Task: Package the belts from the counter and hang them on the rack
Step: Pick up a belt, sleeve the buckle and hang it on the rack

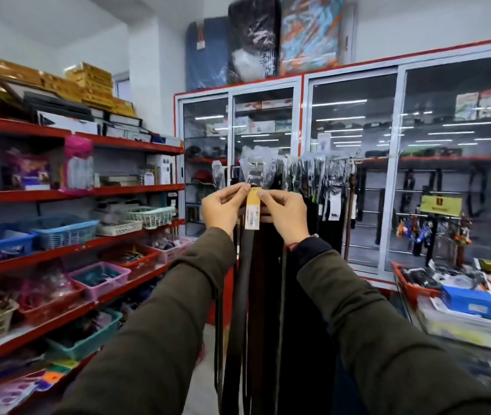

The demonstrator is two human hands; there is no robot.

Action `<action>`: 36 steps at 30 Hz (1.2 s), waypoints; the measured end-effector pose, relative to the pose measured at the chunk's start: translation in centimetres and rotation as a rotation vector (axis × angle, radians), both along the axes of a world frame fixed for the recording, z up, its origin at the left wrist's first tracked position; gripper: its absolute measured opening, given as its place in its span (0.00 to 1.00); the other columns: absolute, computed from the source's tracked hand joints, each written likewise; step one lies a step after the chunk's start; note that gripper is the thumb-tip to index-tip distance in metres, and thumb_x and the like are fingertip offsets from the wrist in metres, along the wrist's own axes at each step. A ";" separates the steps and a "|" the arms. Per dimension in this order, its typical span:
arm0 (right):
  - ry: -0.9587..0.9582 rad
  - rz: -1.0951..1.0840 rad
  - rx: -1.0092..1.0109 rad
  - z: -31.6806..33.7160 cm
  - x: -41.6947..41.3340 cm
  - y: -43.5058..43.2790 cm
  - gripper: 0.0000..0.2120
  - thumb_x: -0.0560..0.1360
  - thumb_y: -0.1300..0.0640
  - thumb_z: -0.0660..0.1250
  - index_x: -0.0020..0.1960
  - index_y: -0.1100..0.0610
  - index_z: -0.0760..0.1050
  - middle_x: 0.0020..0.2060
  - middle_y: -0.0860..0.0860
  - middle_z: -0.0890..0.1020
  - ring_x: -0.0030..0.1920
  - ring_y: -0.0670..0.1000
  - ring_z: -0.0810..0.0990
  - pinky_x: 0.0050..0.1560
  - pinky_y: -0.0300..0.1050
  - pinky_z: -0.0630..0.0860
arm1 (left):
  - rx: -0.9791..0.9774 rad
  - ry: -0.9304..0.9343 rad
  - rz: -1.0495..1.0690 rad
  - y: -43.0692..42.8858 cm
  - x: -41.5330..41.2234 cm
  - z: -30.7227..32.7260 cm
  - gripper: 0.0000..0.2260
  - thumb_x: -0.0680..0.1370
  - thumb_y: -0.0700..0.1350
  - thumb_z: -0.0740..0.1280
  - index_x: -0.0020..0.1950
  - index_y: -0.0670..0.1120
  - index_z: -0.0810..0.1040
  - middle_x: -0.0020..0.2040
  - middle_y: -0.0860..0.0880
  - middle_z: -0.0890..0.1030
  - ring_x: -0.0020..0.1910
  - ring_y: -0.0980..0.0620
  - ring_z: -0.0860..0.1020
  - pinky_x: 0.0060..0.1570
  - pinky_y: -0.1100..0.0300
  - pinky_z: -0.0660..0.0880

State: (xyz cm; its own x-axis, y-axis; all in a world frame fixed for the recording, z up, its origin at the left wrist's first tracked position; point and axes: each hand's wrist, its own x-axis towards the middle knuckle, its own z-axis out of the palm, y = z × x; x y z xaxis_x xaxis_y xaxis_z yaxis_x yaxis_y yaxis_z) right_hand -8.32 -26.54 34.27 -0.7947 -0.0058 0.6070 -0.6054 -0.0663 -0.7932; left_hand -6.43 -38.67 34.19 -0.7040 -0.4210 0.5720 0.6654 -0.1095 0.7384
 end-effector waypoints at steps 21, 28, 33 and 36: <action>-0.264 0.057 -0.007 4.9 -3.8 -2.8 0.11 0.79 0.65 0.67 0.58 0.71 0.79 0.55 0.68 0.84 0.51 0.65 0.86 0.46 0.54 0.86 | 0.019 -0.190 -0.138 -3.0 -4.0 4.2 0.12 0.77 0.36 0.72 0.58 0.33 0.82 0.56 0.34 0.84 0.52 0.40 0.84 0.49 0.54 0.84; 0.015 -0.397 0.409 2.1 -4.4 -2.3 0.18 0.80 0.60 0.62 0.68 0.59 0.76 0.58 0.57 0.84 0.60 0.57 0.82 0.63 0.51 0.77 | -0.361 -0.134 0.180 -1.3 -5.1 1.7 0.14 0.81 0.36 0.64 0.66 0.39 0.78 0.60 0.38 0.83 0.59 0.43 0.81 0.59 0.64 0.75; 0.302 -0.647 0.570 -2.3 -2.9 0.5 0.23 0.81 0.58 0.58 0.76 0.54 0.64 0.70 0.53 0.75 0.70 0.54 0.74 0.68 0.52 0.73 | -0.607 -0.025 0.372 0.7 -4.2 -2.7 0.20 0.84 0.45 0.59 0.76 0.44 0.68 0.78 0.45 0.67 0.78 0.47 0.63 0.77 0.55 0.59; 0.364 -0.804 0.714 -5.7 -1.5 2.9 0.28 0.81 0.55 0.58 0.80 0.55 0.58 0.78 0.52 0.64 0.80 0.56 0.59 0.80 0.54 0.58 | -0.797 -0.011 0.547 2.4 -3.1 -6.2 0.23 0.83 0.48 0.58 0.78 0.48 0.64 0.81 0.48 0.60 0.82 0.47 0.53 0.80 0.48 0.50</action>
